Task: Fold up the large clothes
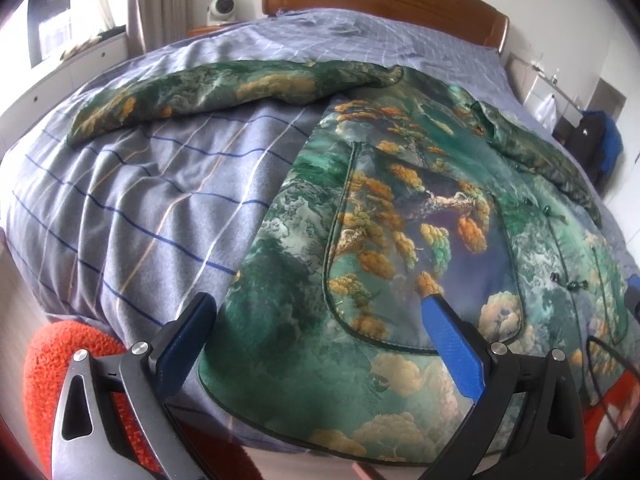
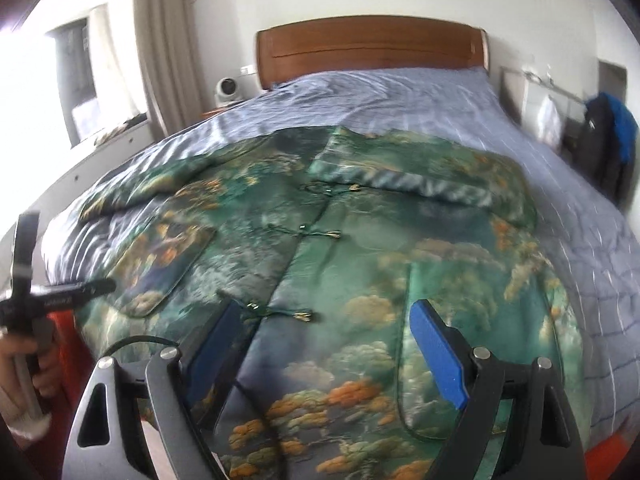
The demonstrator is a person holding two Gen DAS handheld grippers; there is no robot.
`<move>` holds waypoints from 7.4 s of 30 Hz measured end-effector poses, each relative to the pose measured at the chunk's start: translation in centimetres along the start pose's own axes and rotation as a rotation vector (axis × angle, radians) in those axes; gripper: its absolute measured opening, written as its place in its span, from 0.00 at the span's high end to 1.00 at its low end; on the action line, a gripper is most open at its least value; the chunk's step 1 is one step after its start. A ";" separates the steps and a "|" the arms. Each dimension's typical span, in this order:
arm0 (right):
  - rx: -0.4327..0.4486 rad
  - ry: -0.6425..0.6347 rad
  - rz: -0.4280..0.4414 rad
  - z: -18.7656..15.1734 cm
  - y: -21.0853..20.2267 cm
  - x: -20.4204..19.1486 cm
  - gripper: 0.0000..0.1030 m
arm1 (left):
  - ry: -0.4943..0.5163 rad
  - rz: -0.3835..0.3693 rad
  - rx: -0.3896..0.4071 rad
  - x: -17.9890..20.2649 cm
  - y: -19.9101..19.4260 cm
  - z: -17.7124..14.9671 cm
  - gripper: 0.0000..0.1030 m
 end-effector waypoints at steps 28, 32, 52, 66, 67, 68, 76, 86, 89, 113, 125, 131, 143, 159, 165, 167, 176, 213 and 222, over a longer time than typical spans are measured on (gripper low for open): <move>0.018 0.008 0.027 -0.7 0.0 0.1 0.16 | -0.048 -0.035 -0.029 -9.5 -3.7 14.7 0.01; 0.010 0.006 0.026 -1.0 0.1 0.2 0.16 | -0.257 -0.111 -0.010 -16.7 -3.6 19.4 0.01; -0.032 -0.053 0.048 -1.7 1.2 -1.8 0.16 | -0.602 0.133 -0.090 -32.1 4.9 18.1 0.91; 0.025 0.055 0.084 -1.1 0.3 0.7 0.16 | 0.131 -0.234 0.161 6.8 -7.6 35.2 0.96; 0.032 0.060 0.081 -1.0 0.1 0.9 0.16 | 0.190 -0.272 0.146 10.9 -7.0 34.8 0.96; 0.044 0.066 0.075 -0.9 -0.2 1.4 0.16 | 0.237 -0.303 0.129 14.4 -6.1 34.0 0.96; 0.083 0.128 0.036 -0.9 -1.5 4.5 0.16 | 0.392 -0.312 -0.137 27.1 7.8 22.1 0.96; 0.028 0.259 0.020 -1.4 -0.5 8.3 0.16 | 0.381 -0.432 -0.177 23.2 6.8 13.9 0.26; -0.019 0.333 0.068 -0.6 0.2 8.7 0.16 | 0.364 -0.349 -0.074 18.1 3.5 12.8 0.13; -0.481 0.629 0.425 11.6 22.0 0.5 0.75 | 0.134 -0.167 -0.042 4.8 6.5 8.7 0.13; -0.134 0.464 0.556 28.5 12.7 -3.2 0.85 | 0.071 -0.123 -0.012 5.5 9.0 14.1 0.13; -0.039 0.450 0.646 32.7 8.3 -4.4 0.86 | -0.139 0.055 0.027 2.9 12.8 19.4 0.13; -0.025 0.368 0.441 28.2 10.2 3.4 0.88 | -0.212 0.027 -0.072 0.0 16.1 18.7 0.36; -0.273 0.329 0.140 13.9 20.5 10.1 0.49 | -0.015 0.025 -0.232 0.0 10.7 12.6 0.21; -0.092 0.175 0.083 17.5 15.4 9.8 0.49 | 0.040 -0.062 0.002 3.0 5.6 17.1 0.21; -0.078 0.140 0.143 18.4 15.3 8.5 0.50 | 0.079 -0.120 0.043 5.3 6.5 19.1 0.25; -0.311 0.066 0.198 13.7 23.9 3.8 0.58 | 0.059 -0.066 -0.185 5.2 17.9 19.0 0.75; -0.204 0.114 0.171 13.7 15.4 3.4 0.26 | 0.201 0.015 -0.042 8.2 6.8 14.8 0.05; -0.116 0.023 0.076 9.6 7.4 4.4 0.26 | 0.224 0.046 0.021 8.7 2.8 13.9 0.05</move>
Point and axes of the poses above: each gripper's, at about its wrist camera, not at the fingertips, and y roughly the way its jaws point, x to its right, z to its top, the point moved 7 cm from there along y, roughly the way its jaws point, and after that the axes turned 5 degrees about -z, right-handed, at the moved point
